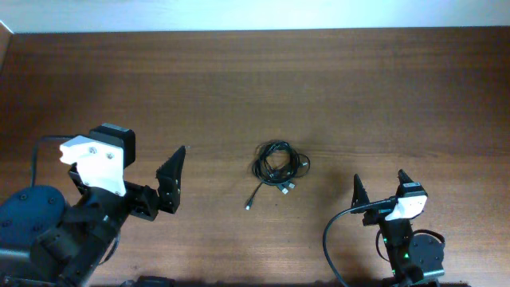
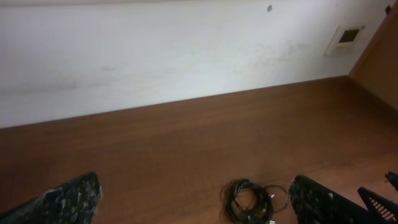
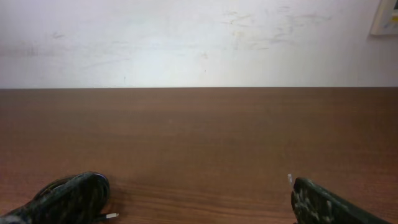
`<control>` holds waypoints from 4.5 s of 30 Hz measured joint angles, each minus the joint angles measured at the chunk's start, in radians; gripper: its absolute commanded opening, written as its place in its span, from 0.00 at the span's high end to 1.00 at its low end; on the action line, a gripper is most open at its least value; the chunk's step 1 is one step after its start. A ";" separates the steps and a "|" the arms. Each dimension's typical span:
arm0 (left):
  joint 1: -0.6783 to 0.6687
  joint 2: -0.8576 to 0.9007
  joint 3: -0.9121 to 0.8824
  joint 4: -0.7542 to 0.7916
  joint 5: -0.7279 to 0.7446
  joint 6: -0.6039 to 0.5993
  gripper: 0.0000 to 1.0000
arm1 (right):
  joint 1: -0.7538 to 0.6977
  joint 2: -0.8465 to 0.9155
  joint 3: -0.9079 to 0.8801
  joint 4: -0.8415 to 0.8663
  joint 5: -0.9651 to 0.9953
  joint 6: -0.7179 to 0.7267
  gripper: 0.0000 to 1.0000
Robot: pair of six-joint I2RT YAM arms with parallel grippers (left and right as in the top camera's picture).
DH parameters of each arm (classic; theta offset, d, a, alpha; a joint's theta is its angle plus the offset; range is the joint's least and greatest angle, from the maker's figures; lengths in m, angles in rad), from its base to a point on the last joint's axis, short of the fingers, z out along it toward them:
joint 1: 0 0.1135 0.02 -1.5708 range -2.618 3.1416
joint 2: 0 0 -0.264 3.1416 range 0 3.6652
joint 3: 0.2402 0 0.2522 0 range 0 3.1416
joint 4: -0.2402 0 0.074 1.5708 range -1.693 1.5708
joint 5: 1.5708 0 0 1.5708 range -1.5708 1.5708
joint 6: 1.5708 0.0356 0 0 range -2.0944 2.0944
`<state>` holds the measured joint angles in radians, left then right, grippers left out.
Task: Untangle cables
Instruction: 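Raise the left arm and move the left gripper over the cable bundle, then lower the left gripper onto the black cable bundle and grasp it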
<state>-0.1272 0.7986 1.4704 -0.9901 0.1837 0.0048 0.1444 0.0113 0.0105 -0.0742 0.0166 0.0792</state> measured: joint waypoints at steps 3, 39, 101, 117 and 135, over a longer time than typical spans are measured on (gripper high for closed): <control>0.000 0.000 0.000 -0.015 0.000 0.000 0.01 | 0.000 0.001 0.000 0.000 0.000 0.000 0.02; 0.000 0.068 -0.243 -0.038 0.004 0.003 0.96 | 0.000 0.001 0.000 0.000 0.000 0.000 0.02; -0.254 0.812 -0.257 0.254 -0.027 -0.428 0.64 | 0.000 0.005 0.000 0.000 0.000 0.000 0.02; -0.254 0.812 -0.290 0.197 -0.066 -0.432 0.94 | 0.000 0.005 0.000 0.000 0.000 0.000 0.02; -0.254 0.812 -0.311 0.230 -0.069 -0.444 0.79 | 0.000 0.005 0.000 0.000 0.000 0.000 0.02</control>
<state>-0.3817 1.6104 1.1599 -0.7605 0.1146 -0.4397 0.1444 0.0158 0.0105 -0.0746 0.0166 0.0788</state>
